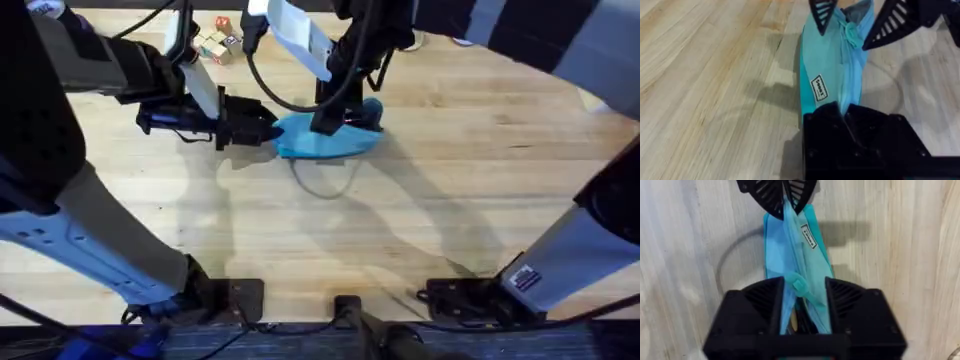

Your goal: Unzip the bag, pick up the pens from the table one at a time and place them inside, then zip the bag closed.

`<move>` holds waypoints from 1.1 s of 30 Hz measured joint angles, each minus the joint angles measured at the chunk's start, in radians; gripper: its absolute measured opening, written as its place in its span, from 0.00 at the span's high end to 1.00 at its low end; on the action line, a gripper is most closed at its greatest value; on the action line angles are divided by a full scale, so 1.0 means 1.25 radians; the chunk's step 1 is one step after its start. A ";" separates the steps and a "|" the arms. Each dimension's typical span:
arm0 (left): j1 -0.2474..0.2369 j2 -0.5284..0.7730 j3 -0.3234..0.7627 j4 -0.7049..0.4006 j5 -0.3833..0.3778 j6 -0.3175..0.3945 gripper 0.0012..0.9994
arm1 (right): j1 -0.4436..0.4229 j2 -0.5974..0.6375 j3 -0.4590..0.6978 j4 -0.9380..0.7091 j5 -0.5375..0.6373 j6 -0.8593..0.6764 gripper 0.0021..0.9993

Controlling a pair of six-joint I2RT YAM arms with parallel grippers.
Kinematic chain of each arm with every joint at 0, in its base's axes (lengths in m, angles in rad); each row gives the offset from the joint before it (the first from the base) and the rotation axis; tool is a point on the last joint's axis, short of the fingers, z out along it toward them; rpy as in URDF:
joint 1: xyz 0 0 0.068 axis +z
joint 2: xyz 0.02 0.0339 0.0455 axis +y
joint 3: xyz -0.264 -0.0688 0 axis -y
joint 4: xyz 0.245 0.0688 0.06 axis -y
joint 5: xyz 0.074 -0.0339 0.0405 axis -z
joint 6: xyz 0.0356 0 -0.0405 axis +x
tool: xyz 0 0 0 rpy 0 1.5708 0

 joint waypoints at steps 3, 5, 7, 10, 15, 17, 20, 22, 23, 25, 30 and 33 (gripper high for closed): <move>0.000 0.000 0.000 0.000 0.000 0.000 0.96 | 0.000 0.000 0.000 0.000 0.000 -0.003 0.67; 0.000 0.000 0.000 0.002 -0.001 0.000 0.96 | 0.000 0.000 0.000 0.000 0.000 -0.004 0.92; 0.000 0.000 0.000 0.003 -0.003 0.000 0.96 | 0.000 0.000 0.000 0.000 0.000 -0.005 0.96; 0.000 0.000 0.000 0.003 -0.004 0.000 0.96 | 0.000 0.000 0.000 -0.001 0.000 -0.005 0.97; 0.000 0.000 0.000 0.003 -0.004 0.000 0.96 | 0.000 0.000 0.000 -0.001 0.000 -0.005 0.97; 0.000 0.000 0.000 0.003 -0.004 0.000 0.96 | 0.000 0.000 0.000 -0.002 0.000 -0.005 0.97; 0.000 0.000 0.000 0.002 -0.004 0.000 0.96 | 0.000 0.000 0.001 -0.008 0.000 -0.005 0.97; 0.000 0.000 0.000 0.002 -0.004 0.000 0.96 | -0.002 0.000 0.005 -0.020 0.003 -0.005 0.97; 0.000 0.000 0.000 0.002 -0.004 0.000 0.96 | -0.002 0.000 0.010 -0.029 0.004 -0.005 0.97; 0.000 0.000 0.000 0.002 -0.003 0.000 0.96 | -0.008 0.000 0.019 -0.050 0.006 -0.005 0.97; 0.000 0.000 0.000 0.003 -0.001 0.000 0.96 | -0.064 0.000 0.028 -0.099 0.007 -0.005 0.97; -0.003 0.000 0.000 0.007 0.015 0.000 0.96 | -0.094 0.000 0.028 -0.103 -0.015 -0.005 0.97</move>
